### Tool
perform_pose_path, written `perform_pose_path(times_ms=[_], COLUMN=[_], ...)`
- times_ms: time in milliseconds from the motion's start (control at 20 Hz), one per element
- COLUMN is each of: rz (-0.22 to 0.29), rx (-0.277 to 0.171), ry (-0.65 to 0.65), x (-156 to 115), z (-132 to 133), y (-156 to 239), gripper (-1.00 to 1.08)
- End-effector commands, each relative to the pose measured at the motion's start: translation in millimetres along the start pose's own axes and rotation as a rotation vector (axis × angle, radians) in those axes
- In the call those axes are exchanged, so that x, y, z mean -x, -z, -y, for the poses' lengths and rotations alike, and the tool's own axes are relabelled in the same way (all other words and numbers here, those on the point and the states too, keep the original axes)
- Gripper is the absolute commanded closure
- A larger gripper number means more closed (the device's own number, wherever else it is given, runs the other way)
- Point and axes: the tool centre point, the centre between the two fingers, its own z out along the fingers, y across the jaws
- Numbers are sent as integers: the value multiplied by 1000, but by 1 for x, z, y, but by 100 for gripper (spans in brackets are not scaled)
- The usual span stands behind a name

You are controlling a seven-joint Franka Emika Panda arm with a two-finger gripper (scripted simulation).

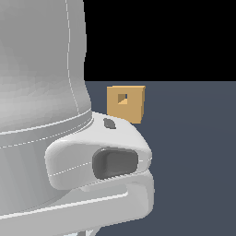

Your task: Insert the peg into the horizontal hole in a box.

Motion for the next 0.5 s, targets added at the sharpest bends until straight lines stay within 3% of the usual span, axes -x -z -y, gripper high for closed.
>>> perform_pose_path(times_ms=[0, 450], rz=[0, 0], rx=[0, 0], ry=[0, -17], x=[0, -11], z=[0, -1], y=[0, 3], gripper=[108, 108])
